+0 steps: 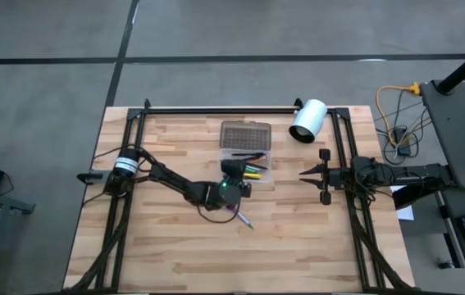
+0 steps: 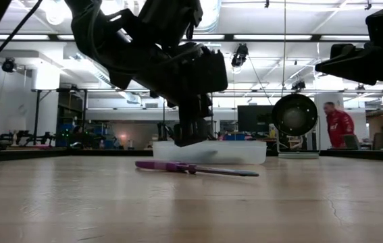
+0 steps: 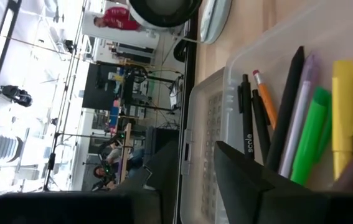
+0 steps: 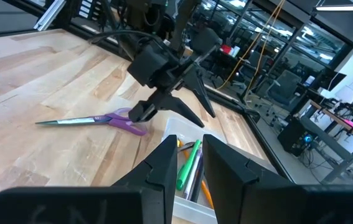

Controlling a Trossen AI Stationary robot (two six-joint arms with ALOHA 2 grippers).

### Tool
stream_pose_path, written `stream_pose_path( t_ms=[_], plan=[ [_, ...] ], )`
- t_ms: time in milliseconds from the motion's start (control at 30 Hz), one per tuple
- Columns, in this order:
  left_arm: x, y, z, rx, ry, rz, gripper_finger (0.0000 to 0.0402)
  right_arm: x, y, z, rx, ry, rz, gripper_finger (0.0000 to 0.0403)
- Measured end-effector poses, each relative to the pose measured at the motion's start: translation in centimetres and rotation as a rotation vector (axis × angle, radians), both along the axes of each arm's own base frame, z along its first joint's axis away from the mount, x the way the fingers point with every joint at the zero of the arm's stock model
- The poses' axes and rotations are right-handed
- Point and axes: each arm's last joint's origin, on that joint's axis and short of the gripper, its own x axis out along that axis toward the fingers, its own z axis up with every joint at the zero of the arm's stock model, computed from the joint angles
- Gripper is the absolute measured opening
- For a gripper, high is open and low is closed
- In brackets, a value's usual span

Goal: Pick & place school supplies into a supply box
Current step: Put the purple scissors into the transparent bin

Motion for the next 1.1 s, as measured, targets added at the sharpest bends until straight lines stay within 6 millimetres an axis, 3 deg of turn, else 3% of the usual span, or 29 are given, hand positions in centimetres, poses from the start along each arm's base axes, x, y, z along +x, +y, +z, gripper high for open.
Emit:
stream_pose_path(
  t_ms=[600, 1100],
  plan=[
    [-1.0, -2.1, 1.2, -0.110, -0.049, -0.072, 0.0087, 0.0, 0.0, 0.0, 0.000, 0.000, 0.000, 0.0068],
    [-5.1, -2.5, 5.3, -0.748, 0.037, -0.270, 0.0087, 0.0, 0.0, 0.0, 0.000, 0.000, 0.000, 0.0068]
  ],
)
